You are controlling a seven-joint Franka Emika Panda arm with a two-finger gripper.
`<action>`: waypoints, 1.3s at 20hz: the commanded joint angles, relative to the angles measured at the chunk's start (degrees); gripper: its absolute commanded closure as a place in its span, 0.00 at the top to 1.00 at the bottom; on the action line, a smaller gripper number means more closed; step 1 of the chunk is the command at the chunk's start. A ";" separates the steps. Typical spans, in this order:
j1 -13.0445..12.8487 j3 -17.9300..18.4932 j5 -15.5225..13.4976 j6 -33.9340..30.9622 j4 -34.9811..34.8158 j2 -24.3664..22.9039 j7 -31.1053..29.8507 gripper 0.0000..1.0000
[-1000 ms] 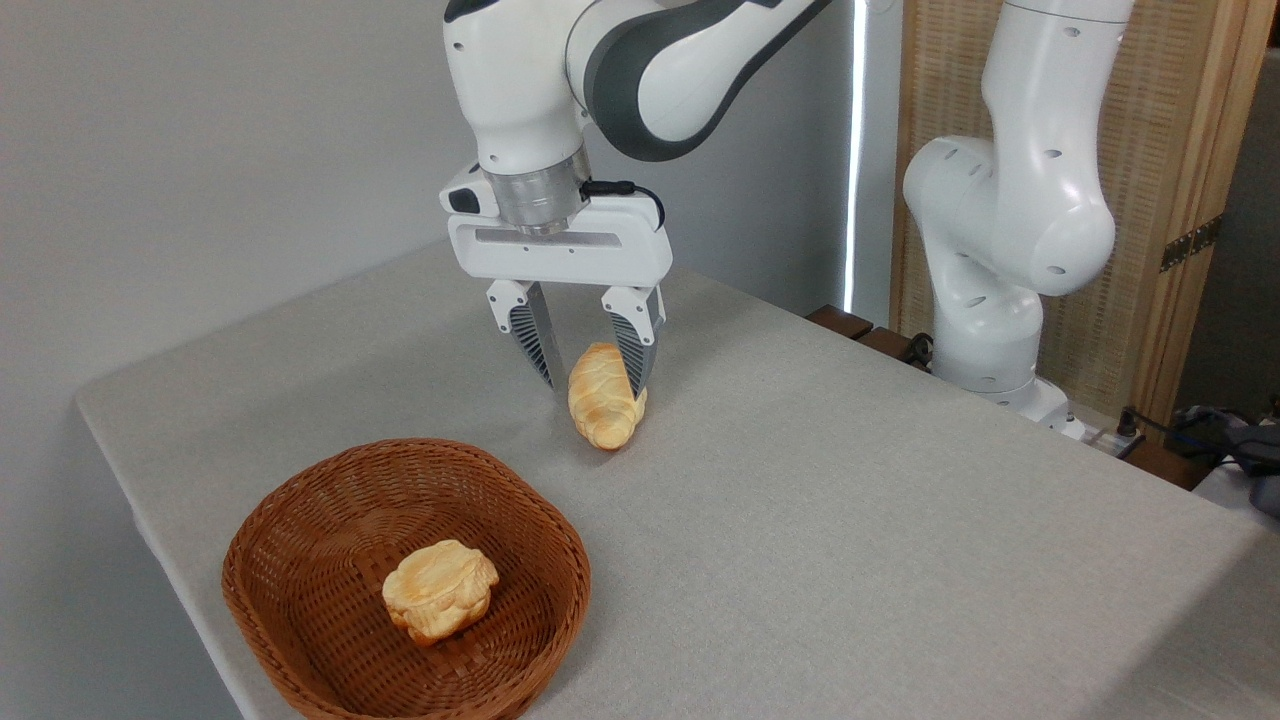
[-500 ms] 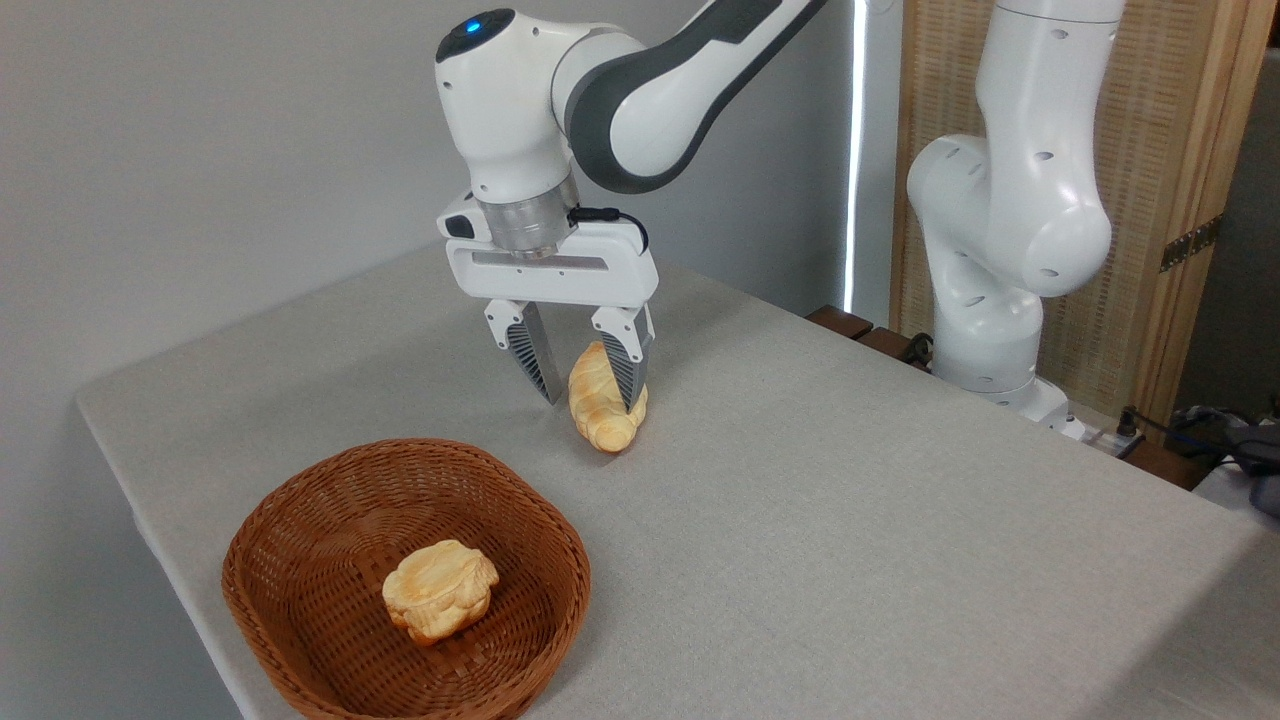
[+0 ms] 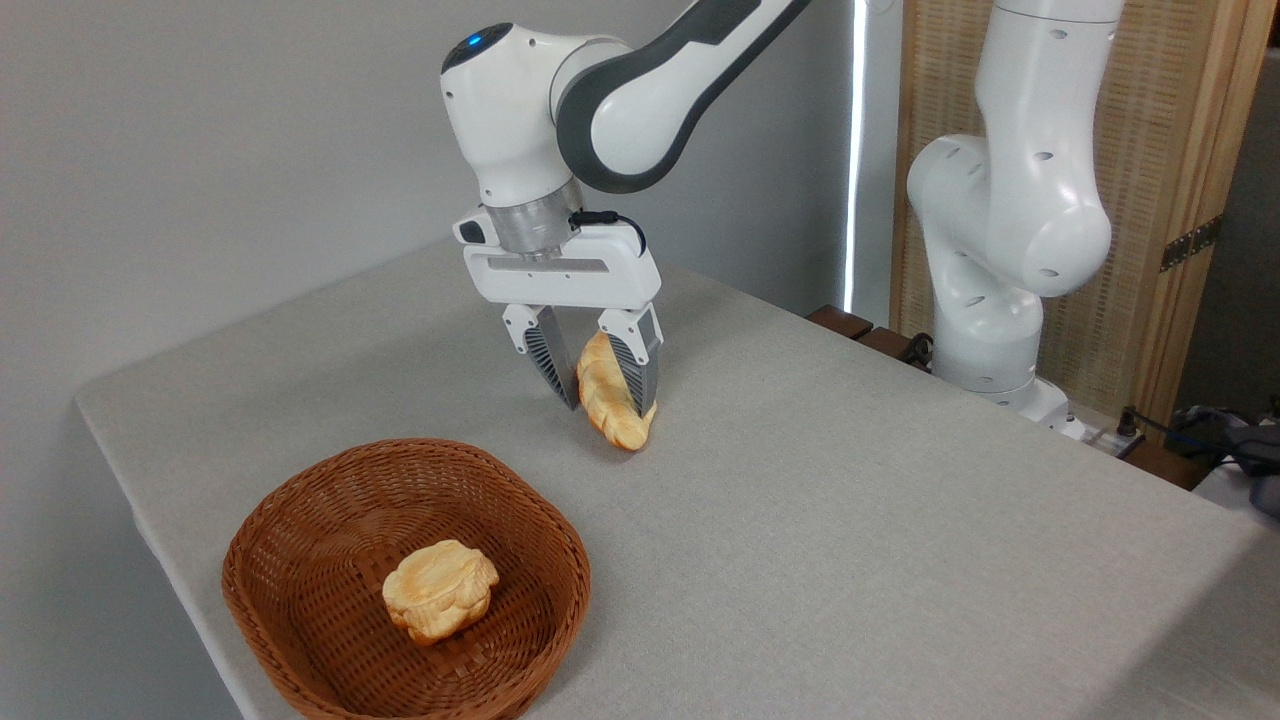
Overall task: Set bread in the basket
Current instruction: 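Carry the bread roll over the wicker basket and lower it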
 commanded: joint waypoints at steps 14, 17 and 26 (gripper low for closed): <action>0.38 0.39 0.62 0.49 -0.40 -1.38 9.12 0.14; 0.55 0.47 0.62 0.49 -0.05 -2.52 9.12 0.15; 0.55 5.04 0.62 0.67 8.11 -4.72 12.10 0.20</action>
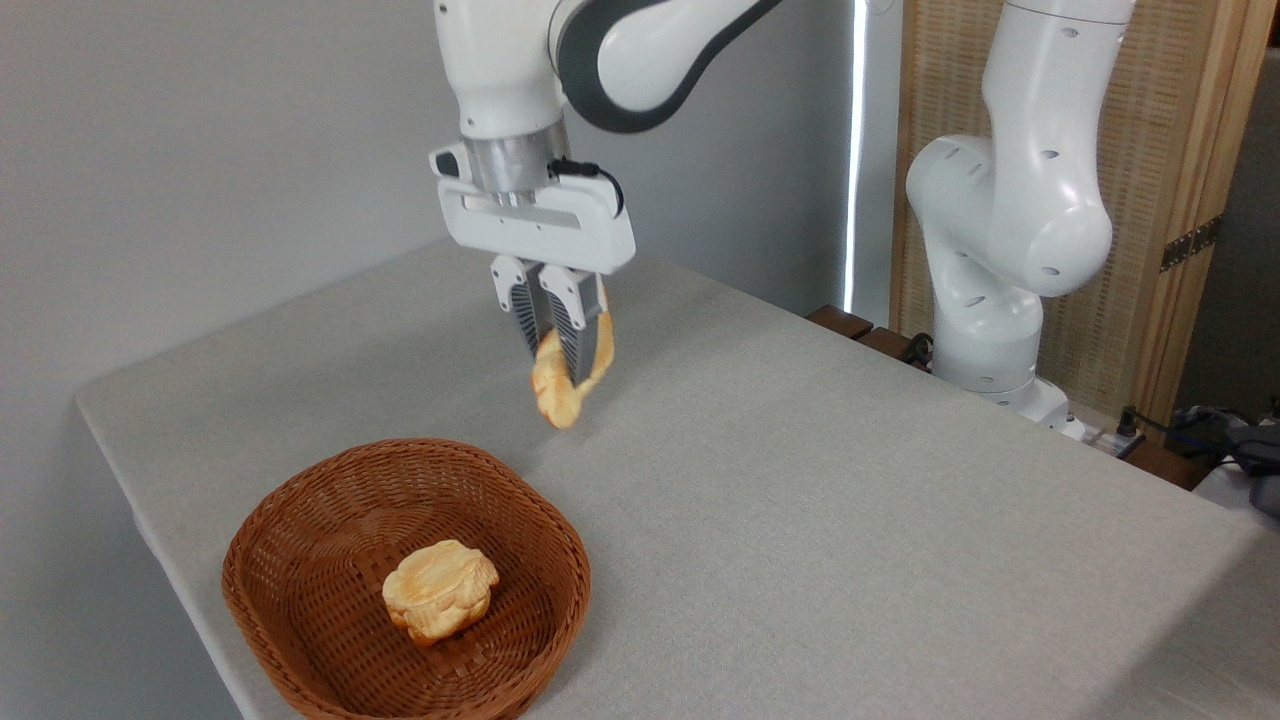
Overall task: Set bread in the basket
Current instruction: 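Carry the bread roll over the wicker basket and lower it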
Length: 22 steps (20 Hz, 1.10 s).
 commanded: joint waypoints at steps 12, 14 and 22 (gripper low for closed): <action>0.09 11.10 -0.50 22.11 7.27 6.45 14.39 0.27; 0.09 11.45 -0.50 26.69 7.27 9.52 14.39 0.30; 0.09 12.59 -5.78 34.62 7.97 14.55 13.42 1.00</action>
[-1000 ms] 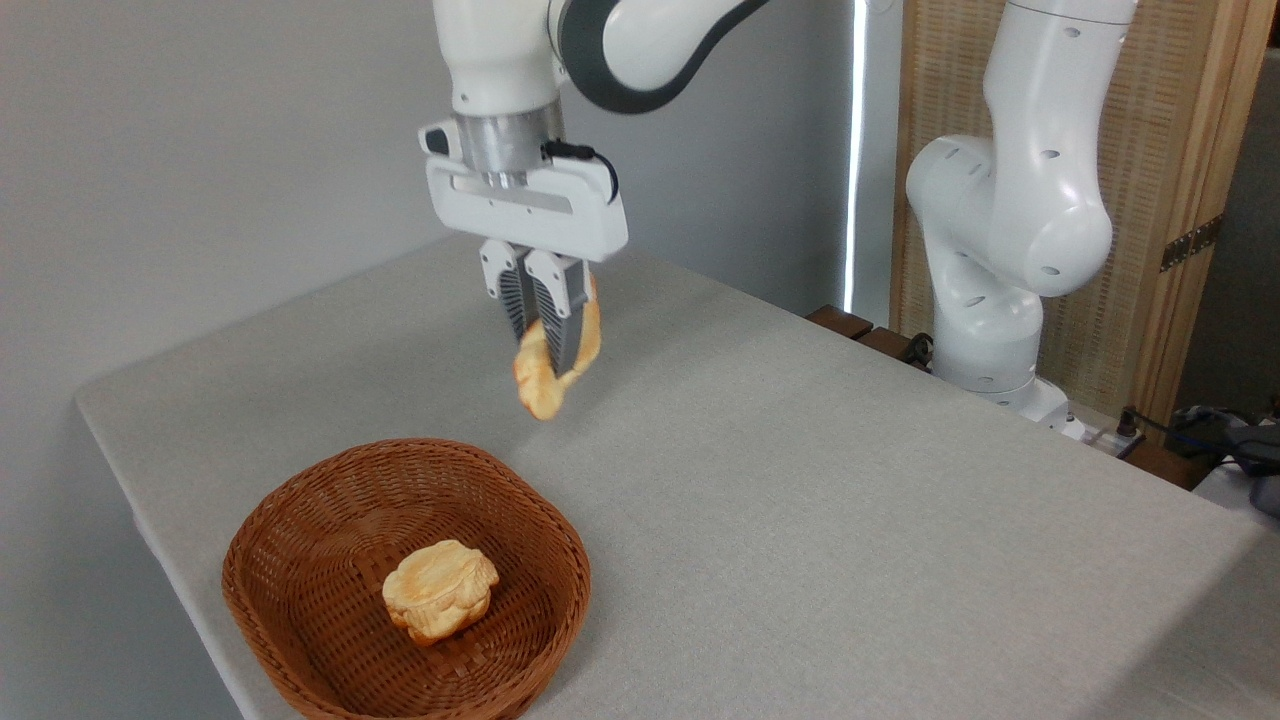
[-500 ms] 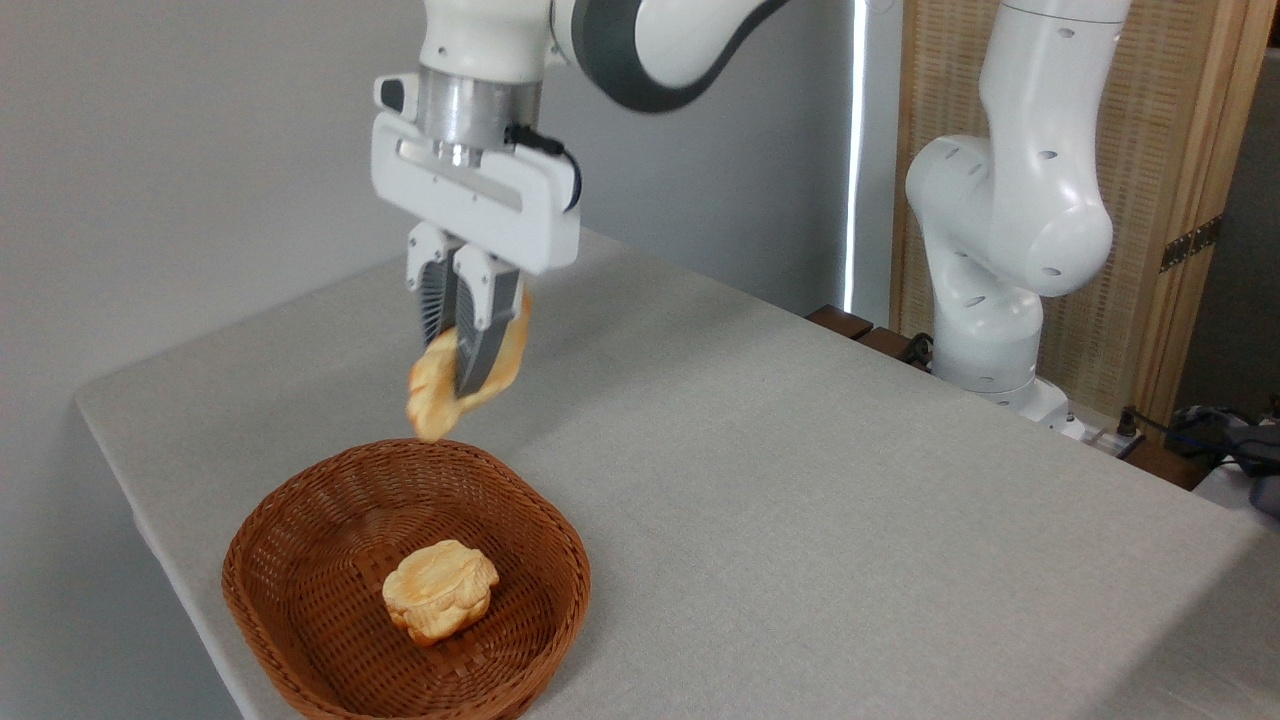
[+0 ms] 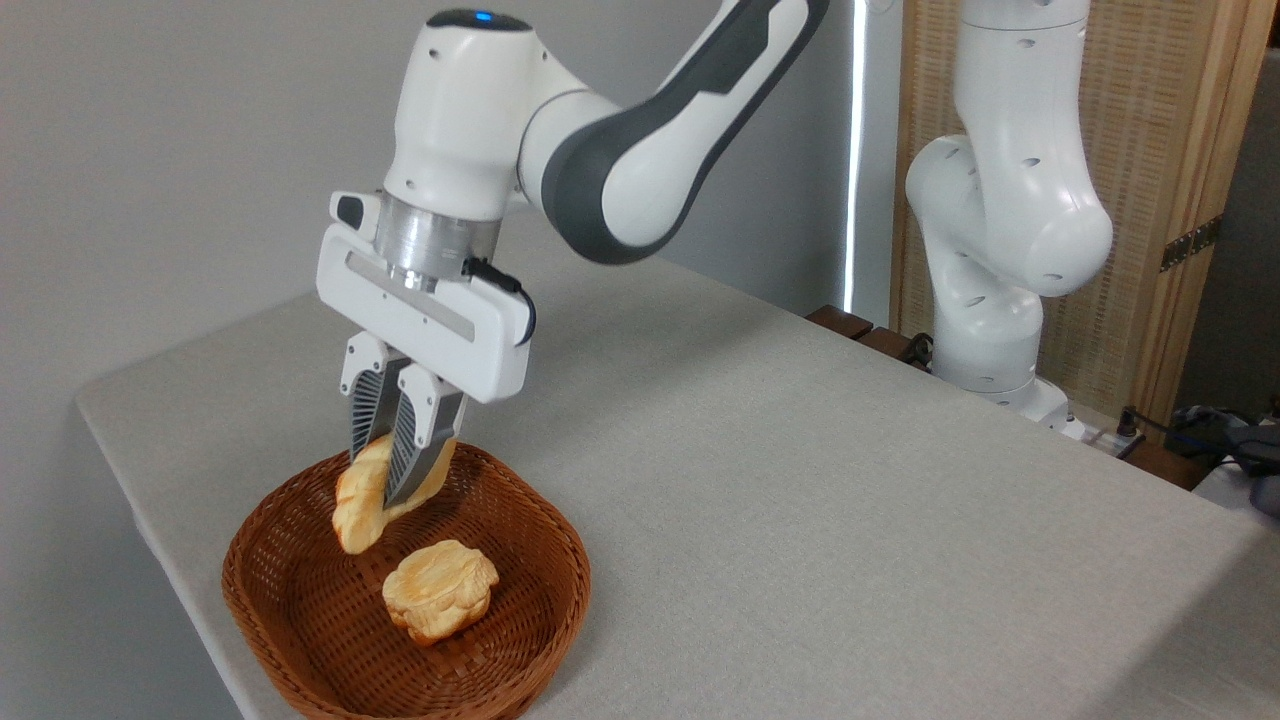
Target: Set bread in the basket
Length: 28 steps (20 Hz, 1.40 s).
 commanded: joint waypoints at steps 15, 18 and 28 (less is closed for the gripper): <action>-0.32 2.66 -0.91 0.65 4.75 1.90 0.80 1.00; -0.32 2.66 -1.09 0.48 5.27 1.64 0.19 1.00; -0.32 5.03 5.40 -29.13 13.45 -2.84 1.59 1.00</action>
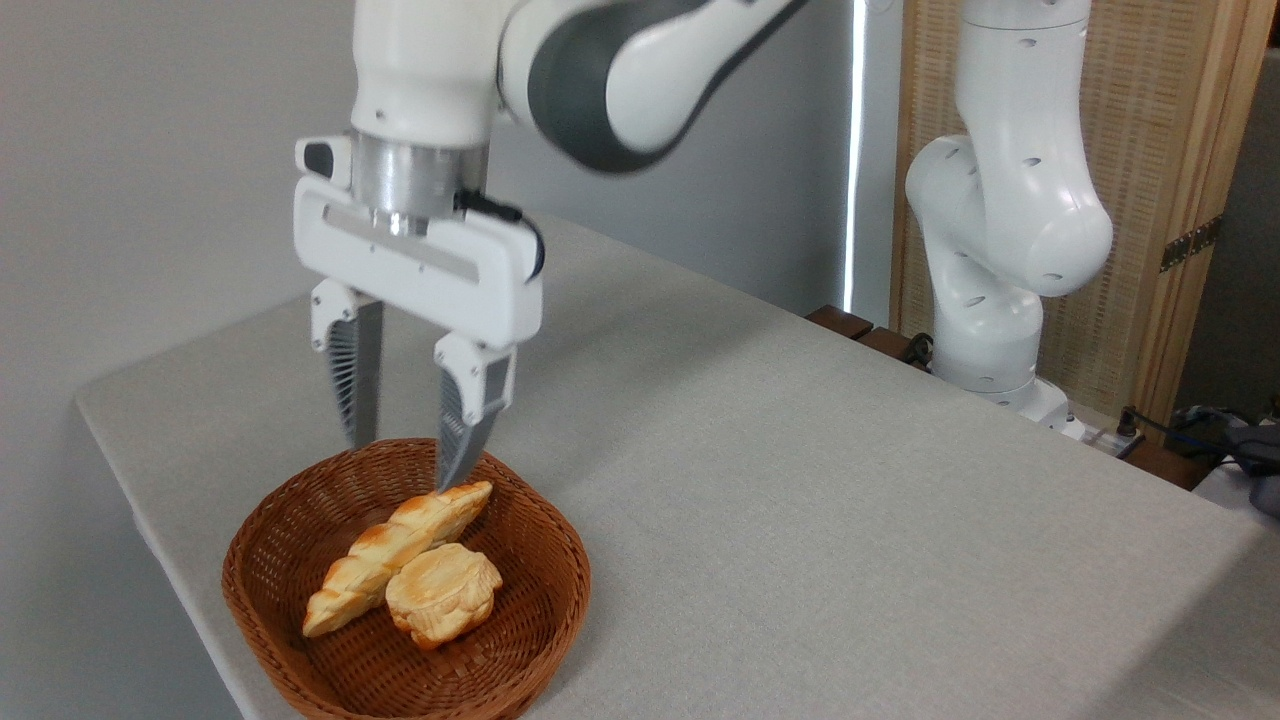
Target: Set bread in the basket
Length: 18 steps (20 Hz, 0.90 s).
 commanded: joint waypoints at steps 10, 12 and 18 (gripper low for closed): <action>-0.39 3.49 2.03 -19.20 3.52 -3.83 17.78 1.00; -0.39 3.84 0.27 -19.46 3.52 -3.74 19.29 1.00; -0.48 3.76 -0.96 -18.85 3.52 -3.48 18.50 1.00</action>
